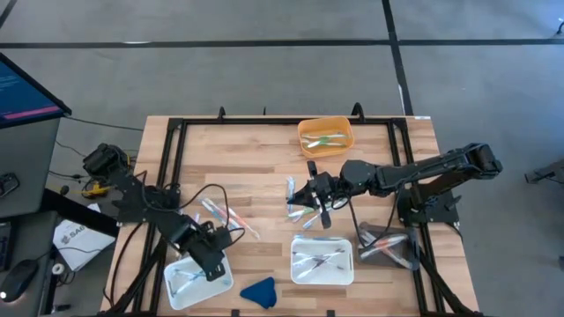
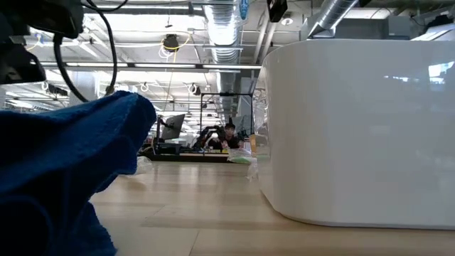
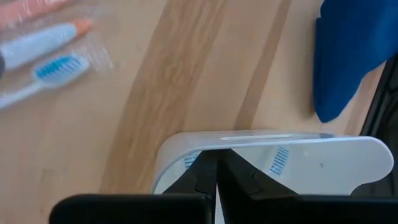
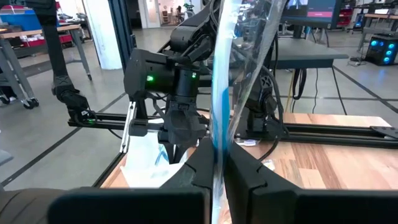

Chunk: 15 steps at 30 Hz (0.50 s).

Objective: Pick & Place Toothbrushes
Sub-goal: Put the blue toothbrush into the left white bin

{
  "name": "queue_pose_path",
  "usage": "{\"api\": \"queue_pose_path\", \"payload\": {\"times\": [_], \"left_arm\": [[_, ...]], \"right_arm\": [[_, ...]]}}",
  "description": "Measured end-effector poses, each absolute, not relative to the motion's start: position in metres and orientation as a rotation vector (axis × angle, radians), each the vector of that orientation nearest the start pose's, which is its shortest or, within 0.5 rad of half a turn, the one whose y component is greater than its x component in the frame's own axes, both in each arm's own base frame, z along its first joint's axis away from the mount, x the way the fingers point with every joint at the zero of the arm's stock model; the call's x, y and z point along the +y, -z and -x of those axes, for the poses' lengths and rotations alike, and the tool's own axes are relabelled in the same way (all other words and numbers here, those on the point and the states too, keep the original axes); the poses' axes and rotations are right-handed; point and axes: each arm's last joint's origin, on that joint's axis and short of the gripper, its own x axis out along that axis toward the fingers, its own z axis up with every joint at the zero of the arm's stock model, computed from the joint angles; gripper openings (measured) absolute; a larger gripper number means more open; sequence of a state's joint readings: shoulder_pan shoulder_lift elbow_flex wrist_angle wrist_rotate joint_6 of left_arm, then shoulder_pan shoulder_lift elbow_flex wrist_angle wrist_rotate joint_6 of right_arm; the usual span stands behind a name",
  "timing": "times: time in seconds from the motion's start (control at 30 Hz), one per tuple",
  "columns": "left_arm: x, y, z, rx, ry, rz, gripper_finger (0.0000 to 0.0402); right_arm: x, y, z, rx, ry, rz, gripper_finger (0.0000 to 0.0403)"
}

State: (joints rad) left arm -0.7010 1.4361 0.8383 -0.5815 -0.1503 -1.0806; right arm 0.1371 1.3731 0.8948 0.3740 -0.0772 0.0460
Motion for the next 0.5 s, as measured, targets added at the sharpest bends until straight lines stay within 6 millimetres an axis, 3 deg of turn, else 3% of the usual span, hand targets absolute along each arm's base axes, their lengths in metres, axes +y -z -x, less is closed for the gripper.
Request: {"api": "queue_pose_path", "payload": {"times": [0.5], "left_arm": [[-0.148,-0.192,-0.22,1.085,-0.069,0.375,0.0]], "right_arm": [[0.045,-0.293,-0.306,0.109,-0.212,-0.041,0.0009]]}}
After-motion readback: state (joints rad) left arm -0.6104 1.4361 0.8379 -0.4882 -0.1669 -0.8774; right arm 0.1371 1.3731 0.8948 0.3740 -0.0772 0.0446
